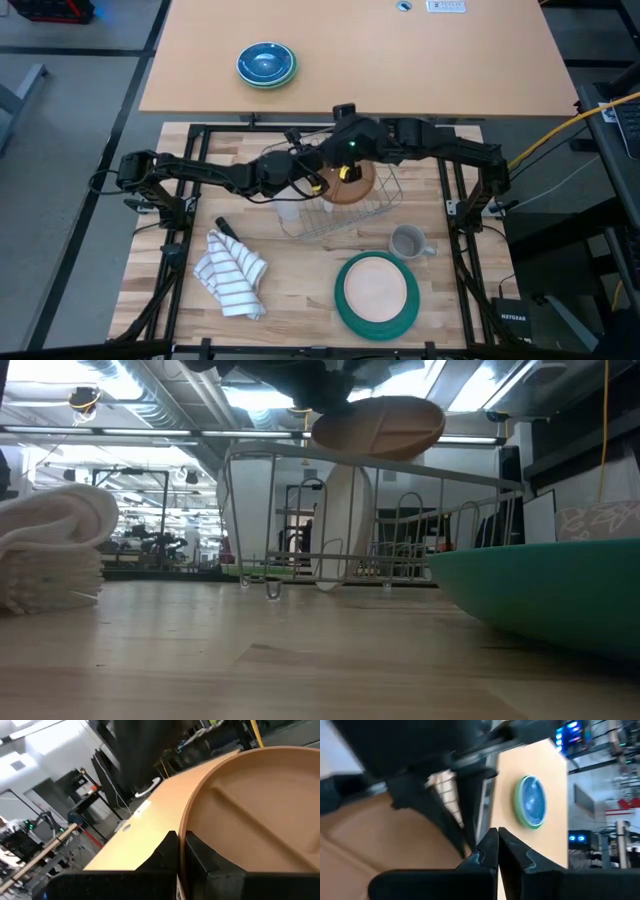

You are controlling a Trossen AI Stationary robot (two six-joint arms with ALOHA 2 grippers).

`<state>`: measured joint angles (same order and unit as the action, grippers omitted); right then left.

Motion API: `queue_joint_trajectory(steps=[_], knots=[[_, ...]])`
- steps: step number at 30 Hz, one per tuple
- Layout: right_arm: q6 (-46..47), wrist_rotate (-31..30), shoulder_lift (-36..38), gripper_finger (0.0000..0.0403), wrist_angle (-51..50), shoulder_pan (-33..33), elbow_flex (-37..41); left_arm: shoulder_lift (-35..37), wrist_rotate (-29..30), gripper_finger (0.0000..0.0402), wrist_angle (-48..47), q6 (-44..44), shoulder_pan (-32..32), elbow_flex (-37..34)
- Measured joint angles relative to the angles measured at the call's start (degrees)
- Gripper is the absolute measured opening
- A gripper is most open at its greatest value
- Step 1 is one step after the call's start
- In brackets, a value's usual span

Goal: Sort dishes
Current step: Put the brown plate in the dish rack

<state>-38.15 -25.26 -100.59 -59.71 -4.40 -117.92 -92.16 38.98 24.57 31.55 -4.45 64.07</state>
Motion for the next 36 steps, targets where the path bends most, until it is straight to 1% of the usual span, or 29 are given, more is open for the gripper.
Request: queue_joint_trajectory(steps=[5,11,13,15,20,25,28,33,36], knots=[[-1.5,-1.5,0.1,0.0007,-0.3,0.0,-7.6,0.0,-1.2,0.0001,4.3,2.7,-1.0,0.0],[-4.8,-2.3,0.3,0.0007,0.0,0.0,-17.2,0.0,-8.3,0.0001,8.8,3.0,-3.8,0.0],[-6.1,-2.8,2.3,0.0007,2.8,0.0,-16.0,0.0,-10.9,0.0001,10.2,1.8,-5.0,0.0],[-7.3,-3.1,3.6,0.0007,3.2,0.0,-16.0,0.0,-13.3,0.0001,11.7,-0.2,-6.0,0.0],[-7.4,-4.7,6.1,0.0007,2.1,-0.1,-16.1,0.0,-17.6,0.0,12.5,-4.0,-7.6,0.0],[-7.5,-5.3,7.2,0.0007,0.8,-0.1,-16.1,0.0,-22.0,0.0,13.5,-4.0,-9.9,0.0],[-10.0,-7.3,7.3,0.0007,-0.4,-0.1,-16.1,0.0,-28.5,0.0,14.8,-4.2,-13.1,0.0],[-11.9,-11.7,7.2,0.0007,-4.8,-0.2,-15.5,-0.1,-44.1,0.0,15.6,-4.2,-19.9,0.0],[-11.9,-12.7,7.2,0.0007,-8.2,-1.0,-15.5,-2.0,-52.4,0.0,20.0,-4.7,-23.3,0.0]])
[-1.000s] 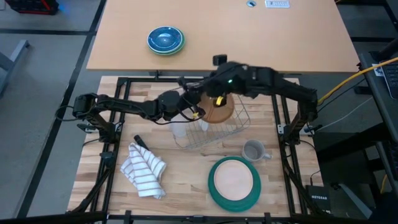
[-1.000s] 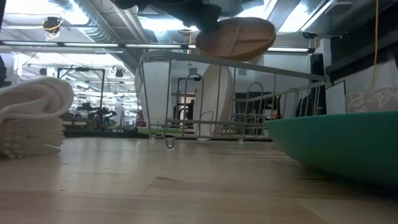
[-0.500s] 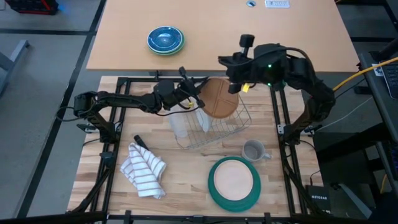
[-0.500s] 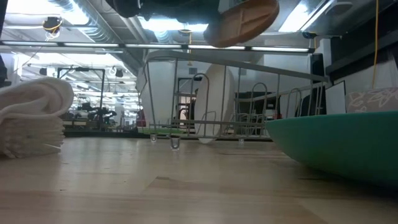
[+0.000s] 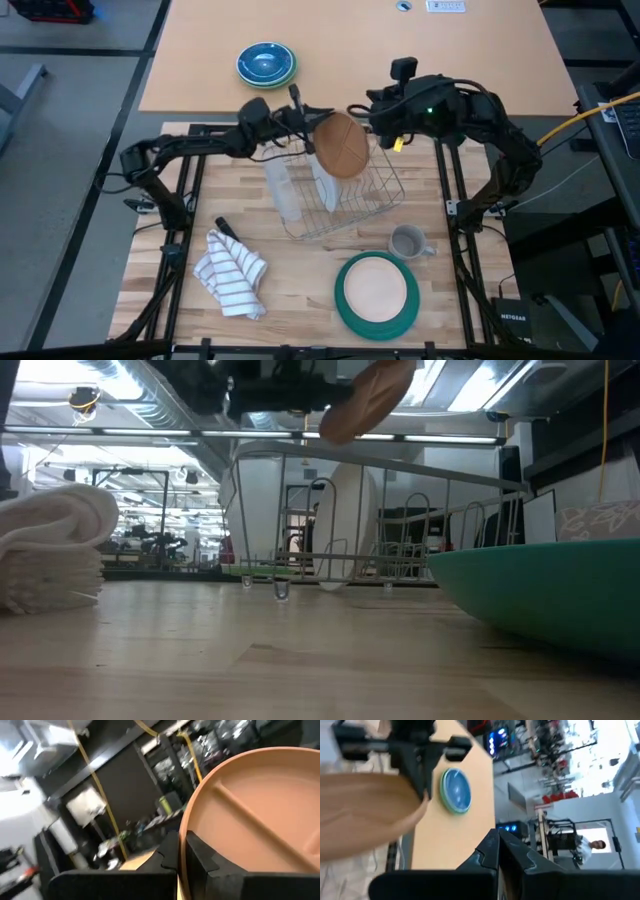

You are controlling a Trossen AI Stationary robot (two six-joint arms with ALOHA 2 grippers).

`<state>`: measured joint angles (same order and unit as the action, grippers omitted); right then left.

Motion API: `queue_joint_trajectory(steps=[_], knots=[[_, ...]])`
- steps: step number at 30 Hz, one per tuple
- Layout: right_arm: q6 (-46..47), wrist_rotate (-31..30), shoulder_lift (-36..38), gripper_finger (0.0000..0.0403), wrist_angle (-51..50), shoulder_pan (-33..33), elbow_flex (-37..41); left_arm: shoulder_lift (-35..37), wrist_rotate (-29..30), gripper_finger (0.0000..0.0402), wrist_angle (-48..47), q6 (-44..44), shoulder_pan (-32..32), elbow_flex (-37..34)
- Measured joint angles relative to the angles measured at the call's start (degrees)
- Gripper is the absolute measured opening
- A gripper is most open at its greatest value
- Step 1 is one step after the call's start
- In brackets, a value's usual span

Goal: Sort dishes
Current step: Put the brown plate in the dish rack

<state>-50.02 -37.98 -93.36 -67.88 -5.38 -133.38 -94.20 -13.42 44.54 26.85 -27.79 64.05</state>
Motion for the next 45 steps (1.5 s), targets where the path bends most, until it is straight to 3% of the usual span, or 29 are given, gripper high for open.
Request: queue_joint_trajectory(steps=[5,14,19,23,34,45], knots=[[3.8,0.4,-0.1,0.0007,-8.6,-2.4,0.0,-6.4,-4.8,0.0,12.6,0.1,-2.8,0.2],[14.3,6.8,-0.3,0.0007,-22.0,-6.5,0.0,-15.3,-12.7,0.0,12.6,13.0,-4.1,8.2],[14.8,7.1,-0.3,0.0007,-22.1,-7.2,0.0,-17.3,-19.0,0.0,4.3,18.9,-4.0,12.6],[13.8,7.1,-0.3,0.0007,-22.2,-7.2,0.1,-17.3,-19.9,0.0,-4.4,27.3,-3.4,13.6],[13.6,7.1,-1.9,0.0007,-21.6,-7.2,1.6,-17.3,-19.9,0.0,-11.5,42.0,0.6,13.9],[13.5,7.3,-2.1,0.0007,-20.0,-10.2,13.5,-17.3,-20.1,0.0,-15.6,48.1,1.3,13.9]])
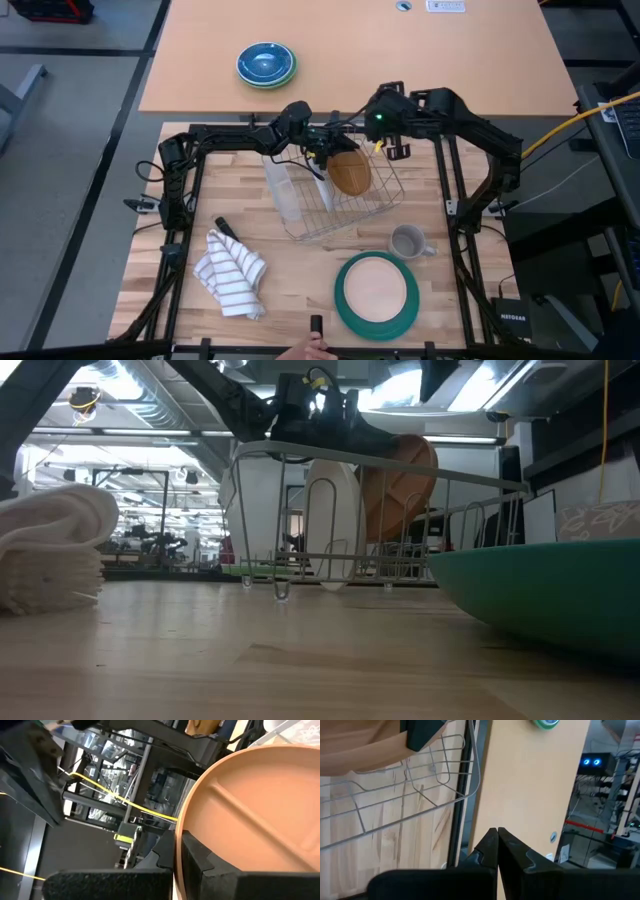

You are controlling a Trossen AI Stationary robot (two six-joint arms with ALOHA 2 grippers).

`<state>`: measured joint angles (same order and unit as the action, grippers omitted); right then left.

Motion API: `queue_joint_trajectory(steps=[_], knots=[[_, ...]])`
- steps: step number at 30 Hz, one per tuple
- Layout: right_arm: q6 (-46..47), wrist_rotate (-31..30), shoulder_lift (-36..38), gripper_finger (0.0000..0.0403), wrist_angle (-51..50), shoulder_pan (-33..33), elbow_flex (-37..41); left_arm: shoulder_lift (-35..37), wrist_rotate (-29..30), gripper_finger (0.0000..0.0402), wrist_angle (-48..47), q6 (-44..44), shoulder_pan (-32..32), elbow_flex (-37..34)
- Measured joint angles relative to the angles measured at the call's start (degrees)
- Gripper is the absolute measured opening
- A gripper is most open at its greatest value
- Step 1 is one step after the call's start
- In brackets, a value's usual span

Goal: Sort dishes
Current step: Put the brown plate in the dish rack

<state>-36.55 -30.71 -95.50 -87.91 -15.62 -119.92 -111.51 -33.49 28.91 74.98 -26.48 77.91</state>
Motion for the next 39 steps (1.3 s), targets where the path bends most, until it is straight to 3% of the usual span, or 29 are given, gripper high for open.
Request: queue_joint_trajectory(steps=[9,14,22,28,39], knots=[[-2.0,0.4,0.0,0.0007,5.4,-3.3,5.6,0.2,-3.9,0.0,-3.0,2.3,-1.3,0.1],[-2.8,1.4,0.0,0.0007,8.0,-4.5,5.8,0.3,-4.4,0.0,-5.1,4.8,-1.4,0.2],[-3.9,4.8,0.0,0.0007,11.8,-5.1,5.8,0.2,-10.6,0.0,-6.2,5.9,-1.4,0.0],[-4.3,10.8,-0.5,0.0007,12.8,-5.8,7.7,0.2,-11.4,0.0,-8.7,6.4,-1.4,0.1],[-4.5,10.8,-0.5,0.0007,14.5,-6.7,12.5,0.2,-11.4,0.0025,-9.5,1.7,-1.4,0.0]])
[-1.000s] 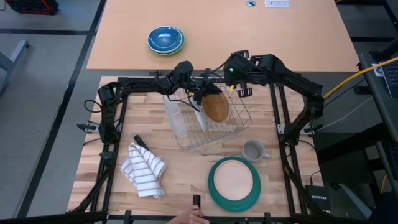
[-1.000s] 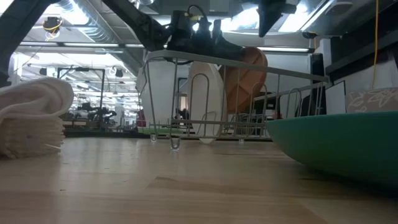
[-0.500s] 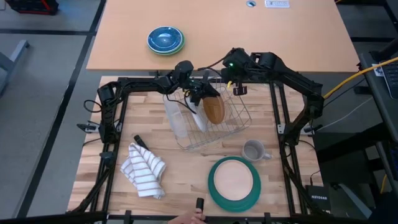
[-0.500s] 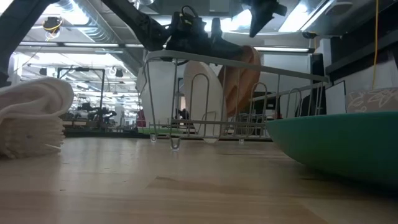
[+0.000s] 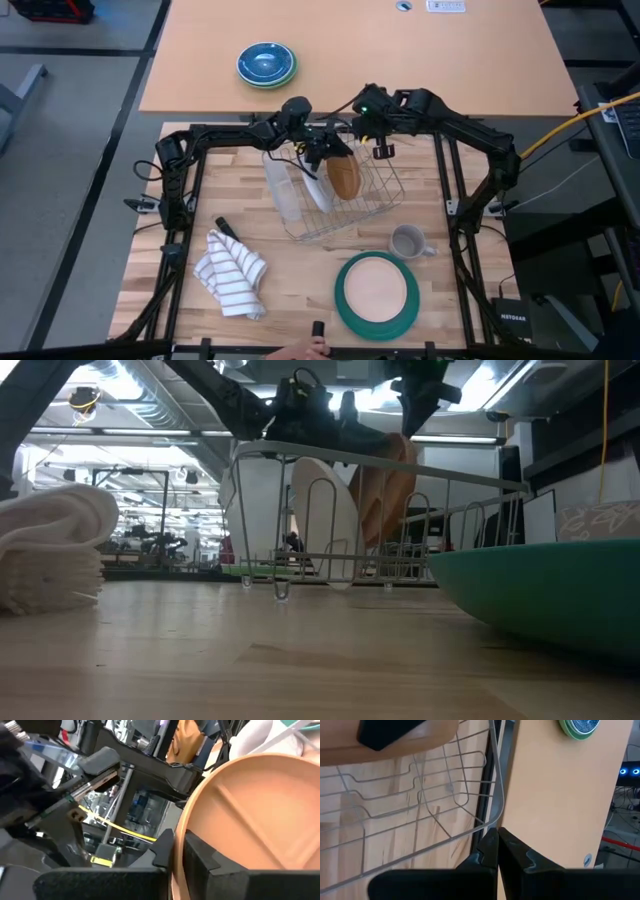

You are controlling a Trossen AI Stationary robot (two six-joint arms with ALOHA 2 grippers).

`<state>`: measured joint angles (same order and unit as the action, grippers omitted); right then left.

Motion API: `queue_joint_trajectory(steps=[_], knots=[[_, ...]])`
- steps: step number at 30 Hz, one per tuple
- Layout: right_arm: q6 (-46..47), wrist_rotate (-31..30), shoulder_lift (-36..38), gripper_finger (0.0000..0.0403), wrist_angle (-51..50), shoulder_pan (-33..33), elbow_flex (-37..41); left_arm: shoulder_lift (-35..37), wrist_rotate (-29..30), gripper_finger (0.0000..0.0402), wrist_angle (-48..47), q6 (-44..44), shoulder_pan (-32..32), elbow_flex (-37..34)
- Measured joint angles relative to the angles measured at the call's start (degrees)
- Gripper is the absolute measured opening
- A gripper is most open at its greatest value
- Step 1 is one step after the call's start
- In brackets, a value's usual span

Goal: Sort dishes
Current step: Put the brown plate in the dish rack

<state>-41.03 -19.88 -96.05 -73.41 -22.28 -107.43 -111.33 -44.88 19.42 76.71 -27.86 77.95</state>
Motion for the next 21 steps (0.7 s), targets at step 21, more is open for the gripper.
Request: queue_joint_trajectory(steps=[21], knots=[[-0.4,15.5,-1.0,0.0007,-0.1,-4.2,0.3,0.1,9.4,0.0054,-1.4,-5.5,2.4,-0.3]])
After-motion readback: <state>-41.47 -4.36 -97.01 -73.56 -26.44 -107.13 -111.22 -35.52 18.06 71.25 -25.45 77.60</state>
